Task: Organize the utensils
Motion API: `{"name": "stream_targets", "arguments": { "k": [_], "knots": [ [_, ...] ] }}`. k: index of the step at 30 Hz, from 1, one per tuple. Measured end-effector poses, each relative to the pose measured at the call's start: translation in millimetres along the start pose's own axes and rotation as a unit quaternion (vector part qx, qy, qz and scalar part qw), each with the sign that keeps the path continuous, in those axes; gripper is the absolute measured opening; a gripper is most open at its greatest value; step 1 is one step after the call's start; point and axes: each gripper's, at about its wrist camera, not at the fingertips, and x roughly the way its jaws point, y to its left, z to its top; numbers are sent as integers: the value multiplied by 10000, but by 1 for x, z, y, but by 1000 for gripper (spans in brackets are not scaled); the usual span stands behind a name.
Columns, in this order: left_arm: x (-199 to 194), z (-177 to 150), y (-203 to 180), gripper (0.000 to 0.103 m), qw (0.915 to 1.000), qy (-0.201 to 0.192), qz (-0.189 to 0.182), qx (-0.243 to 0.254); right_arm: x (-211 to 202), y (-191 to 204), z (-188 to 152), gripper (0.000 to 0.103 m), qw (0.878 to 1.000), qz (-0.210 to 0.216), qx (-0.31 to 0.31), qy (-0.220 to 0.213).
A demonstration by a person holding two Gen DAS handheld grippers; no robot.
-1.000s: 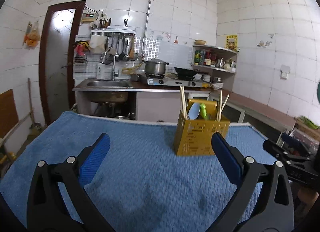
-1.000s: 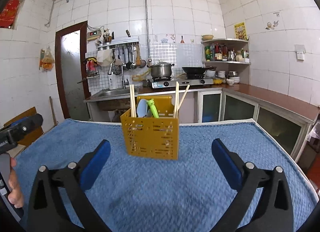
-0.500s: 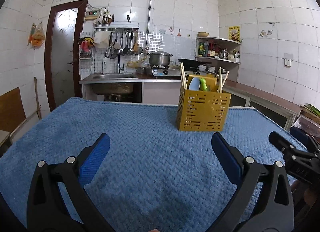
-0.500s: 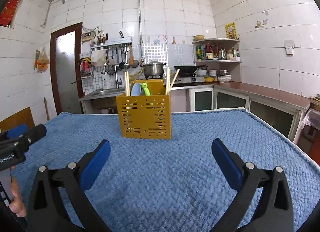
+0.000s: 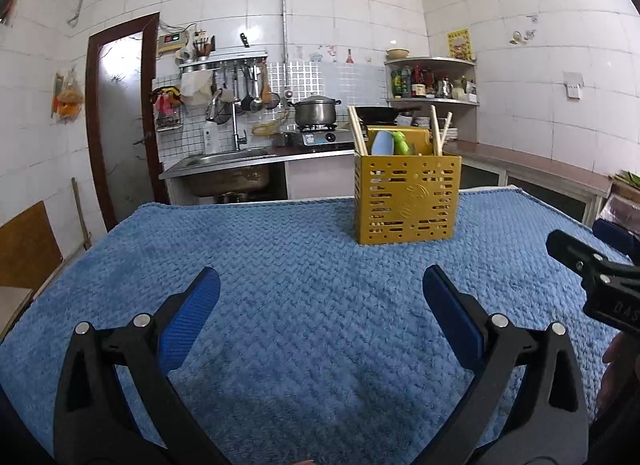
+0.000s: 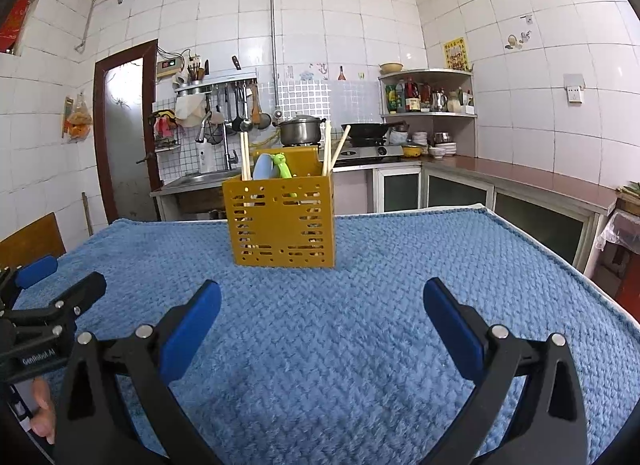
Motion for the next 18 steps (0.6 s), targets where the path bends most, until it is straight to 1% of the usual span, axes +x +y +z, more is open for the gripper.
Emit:
{"name": "stream_targets", "arguments": {
  "k": [8,15,18],
  "knots": [
    [6,0,2,98,9998,160,-42,-86,5,8,0,99,9998,-104,-170,89],
    [8,0,-1,98,9998,201,-73,-25,6,13,-1,99,9995,-135,-249,116],
    [11,-1,-1,98,9995,288,-121,-45,6,16,-2,99,9994,-142,-294,104]
  ]
}}
